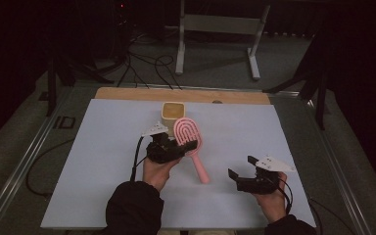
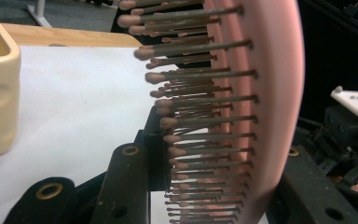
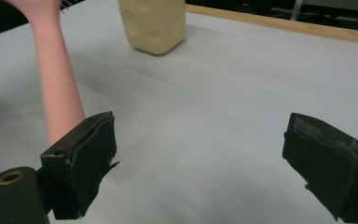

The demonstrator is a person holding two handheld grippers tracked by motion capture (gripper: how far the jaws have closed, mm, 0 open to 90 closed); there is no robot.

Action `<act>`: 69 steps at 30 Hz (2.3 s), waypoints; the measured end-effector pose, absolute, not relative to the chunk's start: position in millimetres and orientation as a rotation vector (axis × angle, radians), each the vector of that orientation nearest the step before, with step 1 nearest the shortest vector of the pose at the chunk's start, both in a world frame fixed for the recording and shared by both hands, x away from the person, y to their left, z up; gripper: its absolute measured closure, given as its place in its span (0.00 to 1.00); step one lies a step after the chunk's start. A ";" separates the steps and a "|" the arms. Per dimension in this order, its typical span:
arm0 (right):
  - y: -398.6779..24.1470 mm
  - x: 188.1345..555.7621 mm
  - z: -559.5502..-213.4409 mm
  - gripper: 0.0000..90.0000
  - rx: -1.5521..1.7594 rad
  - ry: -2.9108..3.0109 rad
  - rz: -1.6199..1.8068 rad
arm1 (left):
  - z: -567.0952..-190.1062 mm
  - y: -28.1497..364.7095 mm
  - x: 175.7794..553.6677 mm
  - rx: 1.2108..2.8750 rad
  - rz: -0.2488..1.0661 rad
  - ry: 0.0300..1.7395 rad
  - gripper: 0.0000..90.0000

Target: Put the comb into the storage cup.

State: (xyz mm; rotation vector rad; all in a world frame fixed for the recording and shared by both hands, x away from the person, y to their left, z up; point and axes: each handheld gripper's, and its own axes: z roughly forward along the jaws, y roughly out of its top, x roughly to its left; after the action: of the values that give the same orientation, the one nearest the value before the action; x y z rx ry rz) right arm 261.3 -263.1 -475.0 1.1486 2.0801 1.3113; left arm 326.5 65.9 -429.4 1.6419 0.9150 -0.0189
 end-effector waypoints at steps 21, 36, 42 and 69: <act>-283.0 252.0 -488.7 0.11 1.141 1.993 1.283 | -422.3 74.9 327.4 1.639 0.008 0.909 0.72; -282.8 252.7 -490.7 0.11 1.144 1.996 1.284 | -413.6 81.0 330.2 1.636 0.035 0.908 0.72; -281.7 252.8 -491.6 0.11 1.141 1.998 1.281 | -412.3 82.9 331.4 1.634 0.041 0.907 0.72; -281.1 252.8 -491.9 0.11 1.143 2.004 1.288 | -399.1 94.0 336.6 1.635 0.090 0.904 0.72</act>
State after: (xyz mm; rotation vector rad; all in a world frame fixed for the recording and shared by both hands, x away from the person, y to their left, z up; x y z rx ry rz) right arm 252.8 -281.1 -491.9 1.1427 2.0042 1.2880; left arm 336.6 94.0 -399.1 1.6346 0.9043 0.0903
